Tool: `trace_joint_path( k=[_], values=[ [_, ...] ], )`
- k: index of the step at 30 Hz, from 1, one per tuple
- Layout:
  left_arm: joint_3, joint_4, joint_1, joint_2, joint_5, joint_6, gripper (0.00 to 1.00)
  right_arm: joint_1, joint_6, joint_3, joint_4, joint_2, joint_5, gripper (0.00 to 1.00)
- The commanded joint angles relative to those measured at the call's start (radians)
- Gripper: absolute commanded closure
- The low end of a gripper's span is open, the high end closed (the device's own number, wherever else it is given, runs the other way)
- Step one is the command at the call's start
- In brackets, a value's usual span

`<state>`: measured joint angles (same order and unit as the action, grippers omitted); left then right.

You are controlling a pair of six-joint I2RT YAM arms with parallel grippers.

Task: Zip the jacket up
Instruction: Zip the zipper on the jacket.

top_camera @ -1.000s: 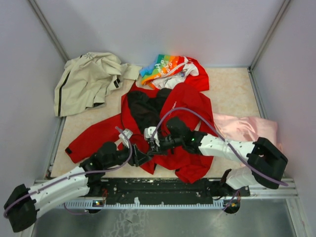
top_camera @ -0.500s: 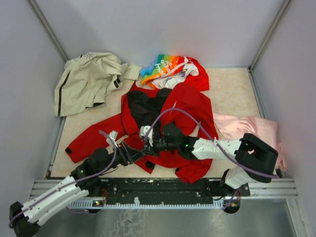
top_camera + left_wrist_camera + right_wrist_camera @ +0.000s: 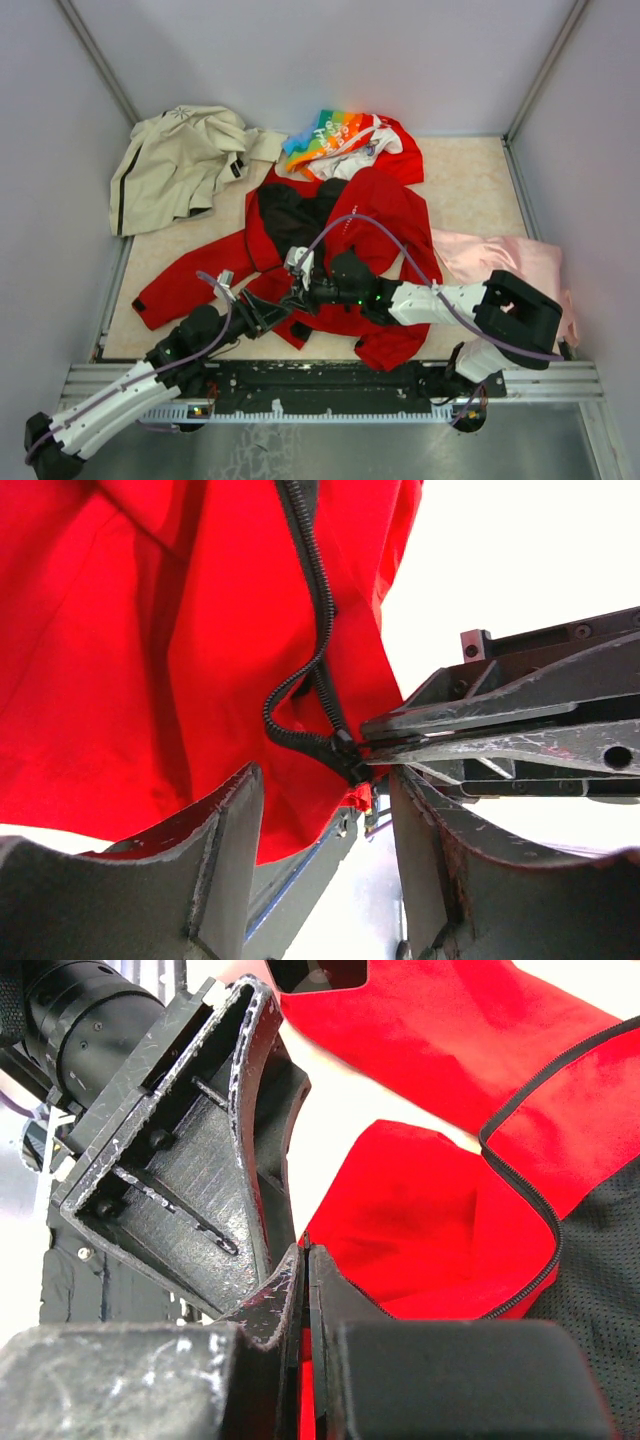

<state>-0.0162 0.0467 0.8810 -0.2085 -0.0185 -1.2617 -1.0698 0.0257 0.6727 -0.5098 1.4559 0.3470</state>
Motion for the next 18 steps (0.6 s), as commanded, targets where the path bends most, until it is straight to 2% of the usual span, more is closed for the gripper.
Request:
trace_joint_path(
  k=[1,4,10,14,16,18],
  values=[
    [0.030,-0.109,0.003,-0.008,0.018,-0.008,0.42,-0.021,0.023,0.000,-0.091,-0.016,-0.019,1.00],
    [0.040,-0.136,0.003,-0.014,0.018,-0.018,0.42,-0.026,0.029,-0.003,-0.097,-0.015,-0.016,1.00],
    [0.088,-0.187,0.003,-0.027,-0.005,-0.083,0.51,-0.032,0.045,-0.008,-0.098,-0.018,0.007,1.00],
    [0.089,-0.184,0.003,-0.036,-0.027,-0.072,0.57,-0.036,0.048,-0.009,-0.079,-0.019,0.024,1.00],
    [0.087,-0.184,0.004,-0.042,-0.032,-0.055,0.64,-0.037,0.049,-0.012,-0.076,-0.019,0.024,1.00],
    [0.084,-0.182,0.003,-0.050,-0.023,-0.026,0.75,-0.036,0.048,-0.016,-0.076,-0.021,0.009,1.00]
  ],
)
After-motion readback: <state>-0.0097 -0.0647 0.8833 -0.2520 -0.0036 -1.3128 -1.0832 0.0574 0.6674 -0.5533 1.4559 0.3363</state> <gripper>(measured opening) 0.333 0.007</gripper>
